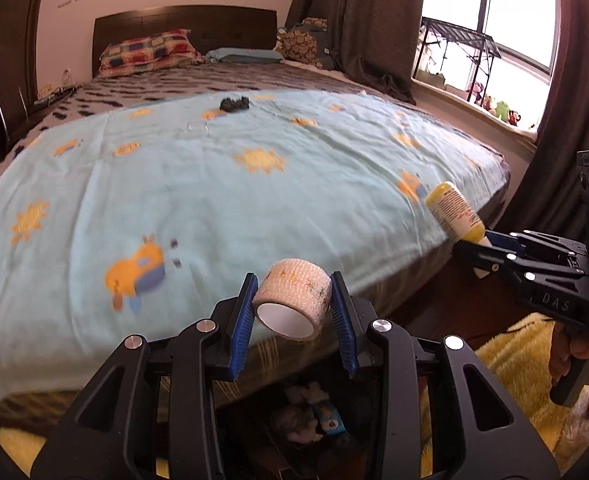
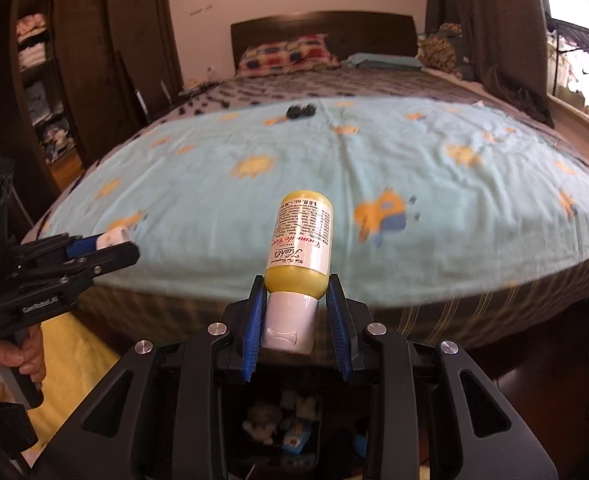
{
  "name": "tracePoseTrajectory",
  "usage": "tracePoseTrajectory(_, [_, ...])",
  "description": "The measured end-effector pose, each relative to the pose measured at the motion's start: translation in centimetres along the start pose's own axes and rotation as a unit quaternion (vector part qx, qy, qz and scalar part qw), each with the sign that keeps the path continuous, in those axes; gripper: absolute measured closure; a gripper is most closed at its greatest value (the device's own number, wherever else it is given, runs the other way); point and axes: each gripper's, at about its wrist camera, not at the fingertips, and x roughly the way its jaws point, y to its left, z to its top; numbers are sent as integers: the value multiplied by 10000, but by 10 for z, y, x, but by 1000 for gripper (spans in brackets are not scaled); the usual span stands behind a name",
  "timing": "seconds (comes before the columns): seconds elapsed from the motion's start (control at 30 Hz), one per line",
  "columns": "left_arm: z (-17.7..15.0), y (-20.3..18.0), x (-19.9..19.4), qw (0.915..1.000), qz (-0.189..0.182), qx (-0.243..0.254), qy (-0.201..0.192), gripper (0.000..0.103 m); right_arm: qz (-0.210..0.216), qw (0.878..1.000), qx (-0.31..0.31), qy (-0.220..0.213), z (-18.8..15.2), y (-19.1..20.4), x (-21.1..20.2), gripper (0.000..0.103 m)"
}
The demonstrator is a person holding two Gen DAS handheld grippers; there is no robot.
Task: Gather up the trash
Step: 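Carry the tape roll and yellow bottle down to the black bin, then open the left gripper over the bin while the right gripper releases the bottle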
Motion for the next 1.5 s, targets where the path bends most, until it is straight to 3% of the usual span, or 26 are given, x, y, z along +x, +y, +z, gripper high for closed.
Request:
tracePoseTrajectory(0.27, [-47, -5, 18, 9980, -5, -119, 621, 69, 299, 9961, 224, 801, -54, 13, 14, 72])
tracePoseTrajectory(0.47, [-79, 2, 47, 9940, 130, -213, 1060, 69, 283, 9888, 488, 1383, -84, 7, 50, 72])
tracePoseTrajectory(0.73, [-103, 11, 89, 9865, 39, -328, 1606, 69, 325, 9744, 927, 2022, -113, -8, 95, 72])
tracePoseTrajectory(0.97, [-127, 17, 121, 9753, -151, -468, 2152, 69, 226, 9715, 978, 2147, -125, -9, 106, 72])
tracePoseTrajectory(1.3, [-144, 19, 124, 9687, -240, -426, 2433, 67, 56, 9749, 882, 2043, -115, 2, 113, 70])
tracePoseTrajectory(1.37, [-145, 16, 124, 9688, -204, -443, 2429, 62, 48, 9746, 927, 2040, -113, 1, 114, 69])
tracePoseTrajectory(1.43, [-143, 17, 122, 9697, -138, -442, 2397, 52, 39, 9754, 968, 1982, -111, -2, 112, 60])
tracePoseTrajectory(1.5, [-139, 18, 120, 9712, -79, -428, 2343, 49, 29, 9759, 1029, 1923, -108, -7, 111, 51])
